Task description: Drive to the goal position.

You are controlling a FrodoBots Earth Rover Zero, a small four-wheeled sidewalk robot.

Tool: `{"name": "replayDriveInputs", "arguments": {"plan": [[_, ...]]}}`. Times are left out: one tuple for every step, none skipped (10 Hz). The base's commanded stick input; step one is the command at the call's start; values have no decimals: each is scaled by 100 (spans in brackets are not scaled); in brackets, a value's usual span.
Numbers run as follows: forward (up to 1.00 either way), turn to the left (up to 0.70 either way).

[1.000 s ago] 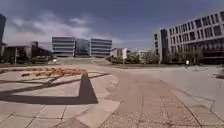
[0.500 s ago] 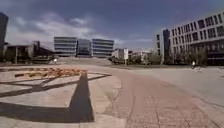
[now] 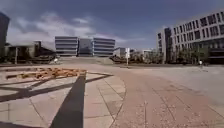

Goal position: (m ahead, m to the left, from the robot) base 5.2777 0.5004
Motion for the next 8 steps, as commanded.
{"name": "replayDriveInputs", "arguments": {"plan": [[100, -1], [100, -1], [100, -1], [100, -1], [100, -1], [100, -1], [100, -1], [100, -1]]}}
